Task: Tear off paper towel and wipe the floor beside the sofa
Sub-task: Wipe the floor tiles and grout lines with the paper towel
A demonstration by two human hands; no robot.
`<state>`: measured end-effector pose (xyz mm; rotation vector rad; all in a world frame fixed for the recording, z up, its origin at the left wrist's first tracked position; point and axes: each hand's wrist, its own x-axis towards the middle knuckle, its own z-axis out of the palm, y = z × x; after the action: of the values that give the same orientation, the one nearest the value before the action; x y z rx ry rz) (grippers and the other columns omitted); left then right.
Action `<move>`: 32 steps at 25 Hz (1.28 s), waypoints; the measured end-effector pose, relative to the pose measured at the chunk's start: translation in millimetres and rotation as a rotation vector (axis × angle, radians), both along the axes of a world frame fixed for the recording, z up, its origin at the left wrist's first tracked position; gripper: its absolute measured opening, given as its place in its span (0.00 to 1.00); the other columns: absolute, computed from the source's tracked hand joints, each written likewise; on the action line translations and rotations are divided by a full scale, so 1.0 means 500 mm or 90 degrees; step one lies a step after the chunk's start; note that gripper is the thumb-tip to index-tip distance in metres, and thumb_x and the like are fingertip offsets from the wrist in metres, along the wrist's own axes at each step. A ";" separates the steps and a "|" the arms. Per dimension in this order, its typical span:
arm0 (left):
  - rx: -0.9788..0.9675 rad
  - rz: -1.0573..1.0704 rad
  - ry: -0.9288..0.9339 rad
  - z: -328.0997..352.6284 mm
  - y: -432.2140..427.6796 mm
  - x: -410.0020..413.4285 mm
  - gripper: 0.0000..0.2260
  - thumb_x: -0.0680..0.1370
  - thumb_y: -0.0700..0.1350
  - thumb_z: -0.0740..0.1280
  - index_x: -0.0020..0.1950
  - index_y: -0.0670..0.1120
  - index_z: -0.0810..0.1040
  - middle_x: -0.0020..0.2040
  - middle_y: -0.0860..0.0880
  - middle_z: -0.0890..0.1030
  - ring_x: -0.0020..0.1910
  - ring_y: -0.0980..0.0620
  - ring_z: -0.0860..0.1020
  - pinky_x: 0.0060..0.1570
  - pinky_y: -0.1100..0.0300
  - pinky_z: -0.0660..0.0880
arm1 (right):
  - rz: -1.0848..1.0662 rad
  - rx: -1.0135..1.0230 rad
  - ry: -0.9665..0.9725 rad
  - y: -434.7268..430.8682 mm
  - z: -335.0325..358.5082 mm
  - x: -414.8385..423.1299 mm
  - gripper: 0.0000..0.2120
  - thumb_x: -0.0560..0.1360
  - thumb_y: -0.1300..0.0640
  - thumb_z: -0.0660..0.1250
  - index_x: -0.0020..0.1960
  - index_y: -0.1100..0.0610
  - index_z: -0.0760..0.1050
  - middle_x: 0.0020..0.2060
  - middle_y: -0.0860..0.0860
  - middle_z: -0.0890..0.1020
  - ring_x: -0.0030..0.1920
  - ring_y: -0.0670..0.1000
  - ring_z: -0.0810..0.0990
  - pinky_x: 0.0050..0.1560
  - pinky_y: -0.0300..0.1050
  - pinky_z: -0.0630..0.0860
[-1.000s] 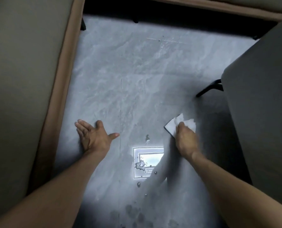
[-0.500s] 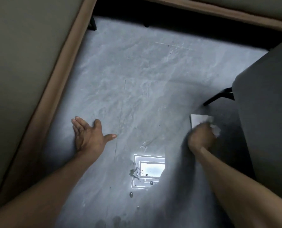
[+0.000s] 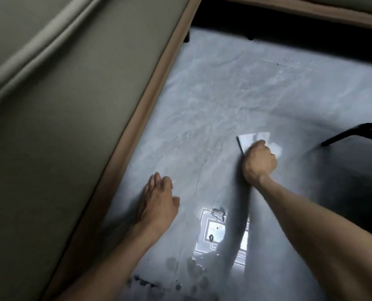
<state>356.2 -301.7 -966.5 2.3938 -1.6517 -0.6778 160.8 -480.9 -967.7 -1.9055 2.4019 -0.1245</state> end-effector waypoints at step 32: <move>0.038 -0.059 -0.072 0.009 -0.011 -0.094 0.16 0.72 0.40 0.61 0.60 0.42 0.68 0.68 0.36 0.66 0.71 0.38 0.62 0.69 0.51 0.62 | 0.396 0.085 -0.121 0.161 -0.021 0.069 0.06 0.79 0.57 0.57 0.44 0.54 0.69 0.36 0.55 0.82 0.37 0.60 0.81 0.32 0.46 0.65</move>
<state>309.1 -307.4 -962.0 2.4521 -1.8209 -0.6258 195.1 -400.5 -978.0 -2.3401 1.5691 -0.0972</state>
